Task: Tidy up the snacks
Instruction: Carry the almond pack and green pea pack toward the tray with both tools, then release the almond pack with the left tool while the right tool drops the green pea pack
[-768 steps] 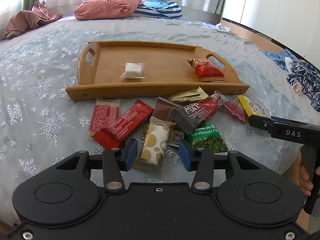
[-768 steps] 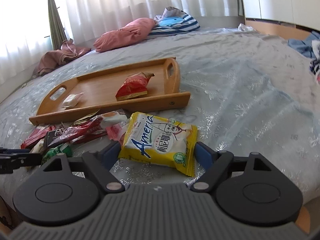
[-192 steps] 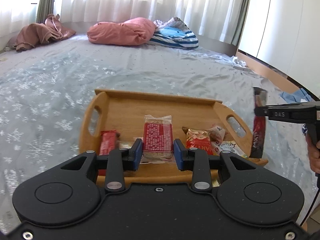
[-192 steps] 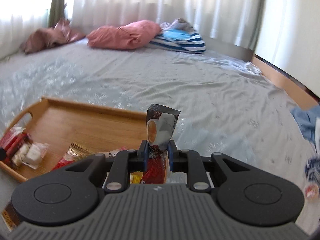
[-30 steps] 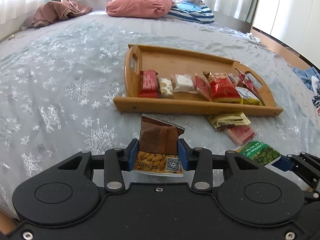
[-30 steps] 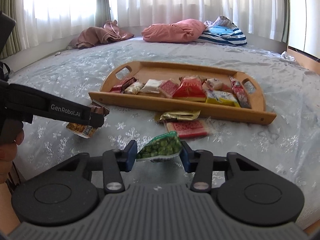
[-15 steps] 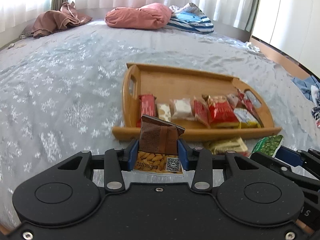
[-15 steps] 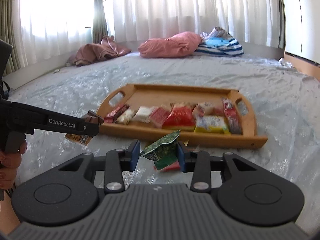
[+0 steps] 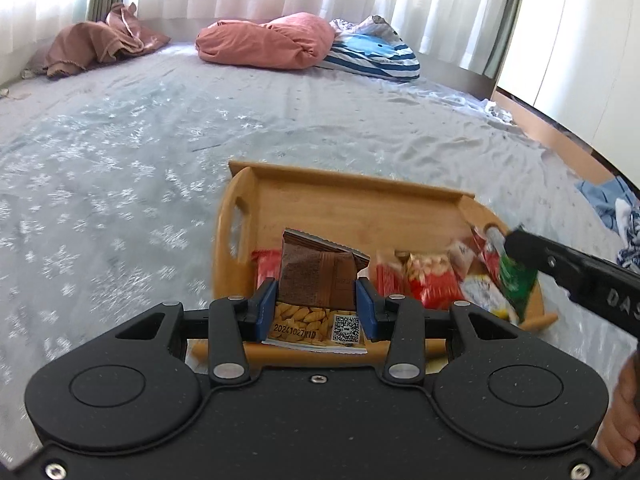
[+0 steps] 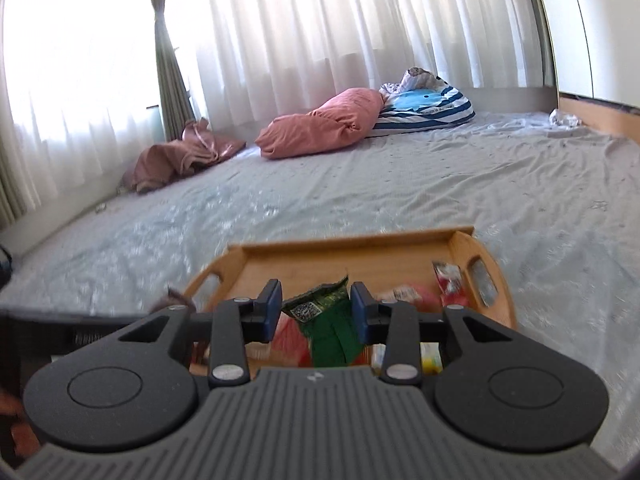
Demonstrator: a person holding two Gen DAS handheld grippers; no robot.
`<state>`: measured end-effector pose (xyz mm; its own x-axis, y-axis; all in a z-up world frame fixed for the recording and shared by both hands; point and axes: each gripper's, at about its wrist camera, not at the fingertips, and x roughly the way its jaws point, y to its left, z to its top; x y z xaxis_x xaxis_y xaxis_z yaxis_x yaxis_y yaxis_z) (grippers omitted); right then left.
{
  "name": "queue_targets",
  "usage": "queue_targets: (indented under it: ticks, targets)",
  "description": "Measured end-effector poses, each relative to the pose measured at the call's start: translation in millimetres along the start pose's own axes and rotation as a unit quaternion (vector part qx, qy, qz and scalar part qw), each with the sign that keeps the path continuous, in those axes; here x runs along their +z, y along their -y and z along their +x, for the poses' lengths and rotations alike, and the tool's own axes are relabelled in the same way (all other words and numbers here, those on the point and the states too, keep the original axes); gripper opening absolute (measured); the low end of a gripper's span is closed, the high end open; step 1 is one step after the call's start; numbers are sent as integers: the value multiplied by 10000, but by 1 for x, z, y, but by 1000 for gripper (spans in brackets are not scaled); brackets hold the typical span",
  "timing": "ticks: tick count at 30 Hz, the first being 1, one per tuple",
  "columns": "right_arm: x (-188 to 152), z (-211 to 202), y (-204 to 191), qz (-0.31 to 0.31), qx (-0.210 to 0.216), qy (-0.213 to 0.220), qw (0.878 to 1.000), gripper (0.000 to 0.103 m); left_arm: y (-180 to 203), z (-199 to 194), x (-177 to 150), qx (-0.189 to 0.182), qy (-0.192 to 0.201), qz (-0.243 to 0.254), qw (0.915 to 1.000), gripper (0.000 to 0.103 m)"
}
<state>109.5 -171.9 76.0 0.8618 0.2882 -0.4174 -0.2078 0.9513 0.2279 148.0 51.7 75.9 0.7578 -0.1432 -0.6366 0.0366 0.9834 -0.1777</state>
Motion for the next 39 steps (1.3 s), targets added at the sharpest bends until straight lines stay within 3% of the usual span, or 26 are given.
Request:
queue_targets:
  ticks: [5, 10, 19, 39]
  targets:
    - [20, 47, 8, 41, -40, -101, 9999, 40, 3, 35, 18, 171, -140, 20, 9998, 40]
    - [24, 98, 20, 566, 291, -501, 9967, 40, -1, 73, 29, 329, -386, -97, 9987, 40]
    - [21, 154, 21, 1038, 370, -864, 9902, 40, 0, 104, 26, 454, -477, 56, 9978, 40]
    - [19, 186, 12, 1012, 395, -1238, 9863, 40, 5, 115, 25, 472, -434, 159, 9978, 40]
